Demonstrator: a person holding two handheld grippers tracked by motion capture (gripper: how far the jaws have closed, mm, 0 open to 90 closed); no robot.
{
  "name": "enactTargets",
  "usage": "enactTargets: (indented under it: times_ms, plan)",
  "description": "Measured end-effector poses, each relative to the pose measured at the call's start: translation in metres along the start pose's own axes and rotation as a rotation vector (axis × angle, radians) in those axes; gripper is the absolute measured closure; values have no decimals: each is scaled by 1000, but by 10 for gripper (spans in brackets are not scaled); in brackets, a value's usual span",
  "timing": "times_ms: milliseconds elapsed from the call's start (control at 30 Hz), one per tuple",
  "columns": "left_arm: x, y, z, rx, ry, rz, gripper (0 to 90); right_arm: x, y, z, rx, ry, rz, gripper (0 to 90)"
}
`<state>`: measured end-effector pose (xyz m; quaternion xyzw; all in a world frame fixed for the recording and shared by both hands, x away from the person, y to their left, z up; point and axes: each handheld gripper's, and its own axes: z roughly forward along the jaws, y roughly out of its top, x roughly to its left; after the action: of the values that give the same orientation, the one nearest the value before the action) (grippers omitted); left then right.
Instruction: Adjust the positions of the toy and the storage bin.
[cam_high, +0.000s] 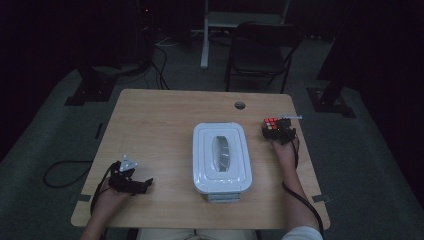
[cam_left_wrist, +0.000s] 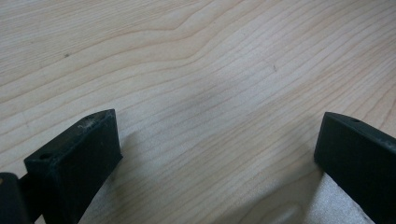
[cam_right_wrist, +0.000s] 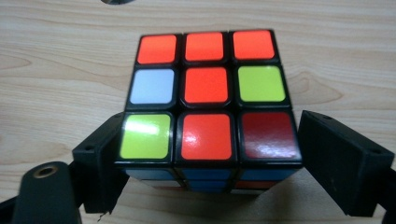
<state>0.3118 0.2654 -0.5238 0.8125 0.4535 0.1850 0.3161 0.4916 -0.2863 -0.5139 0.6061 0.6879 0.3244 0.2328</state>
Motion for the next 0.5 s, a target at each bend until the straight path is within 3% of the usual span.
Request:
enactTargets:
  times_ms: [67,167,333,500]
  plan:
    - [-1,-1,-1,-1,0,0,11,0,-2,1,-1,7,7,207]
    - [-2,-1,-1,-1,8,-8,11,1,-3,3,1,-1,6,207]
    - [-6,1,1,-3,46,-49,11,6,-3,4,7,-18,-24,325]
    - [-6,1,1,-5,47,-49,11,8,-3,4,9,-28,-33,335]
